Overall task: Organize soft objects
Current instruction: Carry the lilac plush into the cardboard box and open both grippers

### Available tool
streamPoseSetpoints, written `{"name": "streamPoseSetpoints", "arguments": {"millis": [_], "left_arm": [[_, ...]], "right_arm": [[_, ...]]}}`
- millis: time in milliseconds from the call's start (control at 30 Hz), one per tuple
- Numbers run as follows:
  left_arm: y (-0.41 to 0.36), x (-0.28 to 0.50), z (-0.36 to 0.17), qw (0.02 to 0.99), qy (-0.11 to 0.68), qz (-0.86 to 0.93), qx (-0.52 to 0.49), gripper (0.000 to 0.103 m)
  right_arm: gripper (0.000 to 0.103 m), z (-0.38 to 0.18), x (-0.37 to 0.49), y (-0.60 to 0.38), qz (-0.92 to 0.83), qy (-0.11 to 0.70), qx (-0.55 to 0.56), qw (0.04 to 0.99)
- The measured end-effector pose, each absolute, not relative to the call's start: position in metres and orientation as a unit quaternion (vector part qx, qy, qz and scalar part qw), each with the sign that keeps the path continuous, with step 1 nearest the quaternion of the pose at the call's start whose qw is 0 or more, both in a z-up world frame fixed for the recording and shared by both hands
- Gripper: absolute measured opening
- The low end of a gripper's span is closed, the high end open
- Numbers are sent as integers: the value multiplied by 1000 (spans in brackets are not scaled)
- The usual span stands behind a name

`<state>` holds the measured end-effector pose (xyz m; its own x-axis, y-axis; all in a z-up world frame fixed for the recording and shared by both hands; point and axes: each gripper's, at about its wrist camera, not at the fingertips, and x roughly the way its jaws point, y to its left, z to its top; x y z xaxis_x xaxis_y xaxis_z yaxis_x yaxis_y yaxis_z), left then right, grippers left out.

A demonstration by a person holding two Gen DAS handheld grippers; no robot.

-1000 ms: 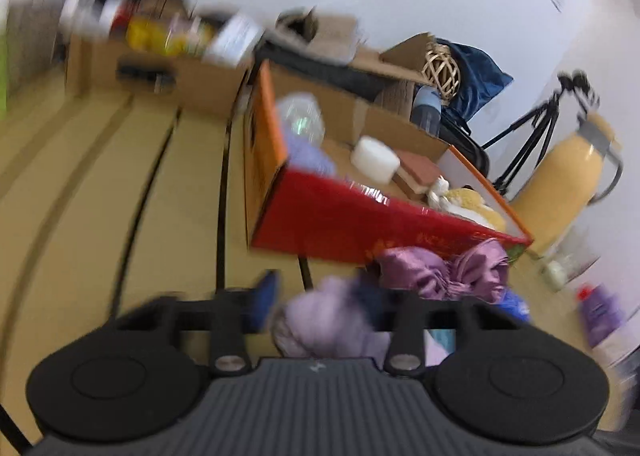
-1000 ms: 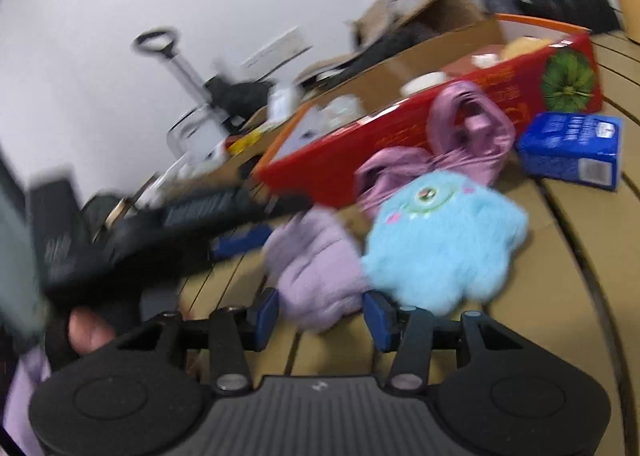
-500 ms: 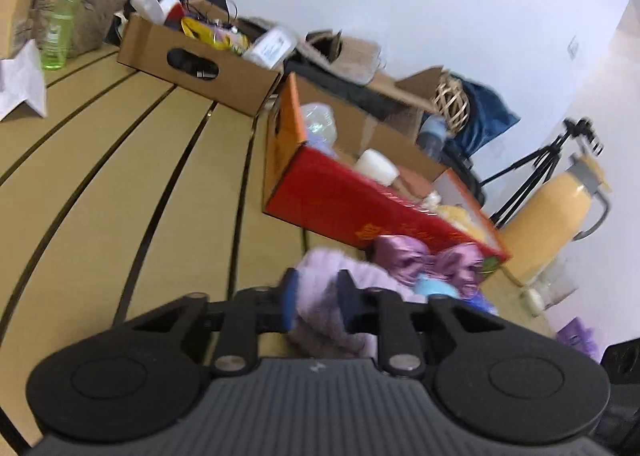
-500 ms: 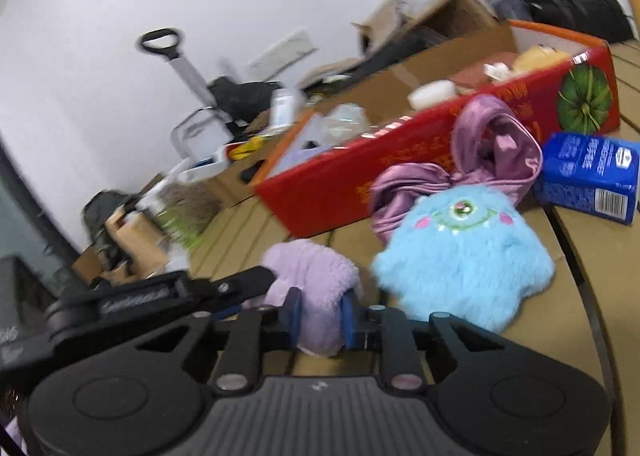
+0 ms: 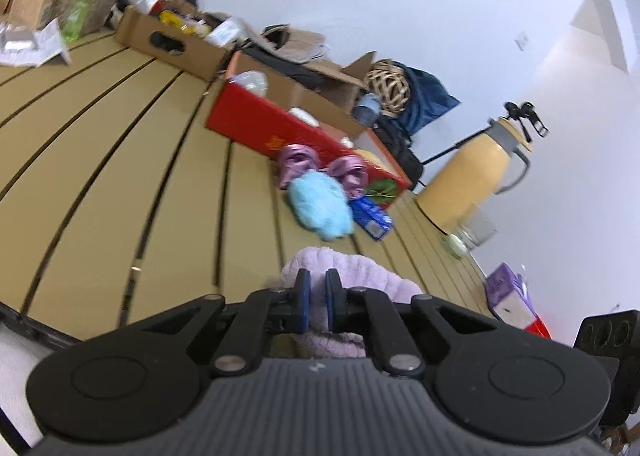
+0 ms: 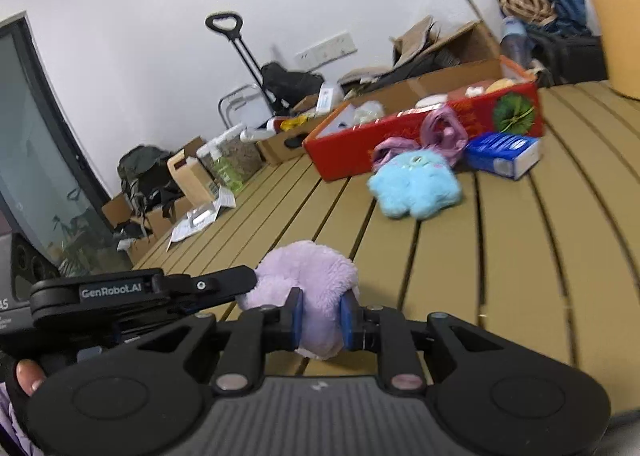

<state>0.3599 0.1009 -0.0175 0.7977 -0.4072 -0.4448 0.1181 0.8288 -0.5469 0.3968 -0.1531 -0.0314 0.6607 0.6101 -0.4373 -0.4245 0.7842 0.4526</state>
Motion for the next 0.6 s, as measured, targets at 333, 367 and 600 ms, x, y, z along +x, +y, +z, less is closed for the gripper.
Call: {"name": "streamPoseSetpoints", "arguments": {"millis": [333, 367, 600], "left_arm": [[81, 363, 16, 926, 235, -170, -241, 7], [82, 374, 22, 927, 230, -173, -239, 7], [96, 507, 80, 941, 199, -175, -210, 7]], "right_arm": [[18, 3, 413, -167, 283, 247, 138, 916], [18, 8, 423, -166, 285, 240, 129, 919], [18, 68, 565, -140, 304, 227, 79, 922]]}}
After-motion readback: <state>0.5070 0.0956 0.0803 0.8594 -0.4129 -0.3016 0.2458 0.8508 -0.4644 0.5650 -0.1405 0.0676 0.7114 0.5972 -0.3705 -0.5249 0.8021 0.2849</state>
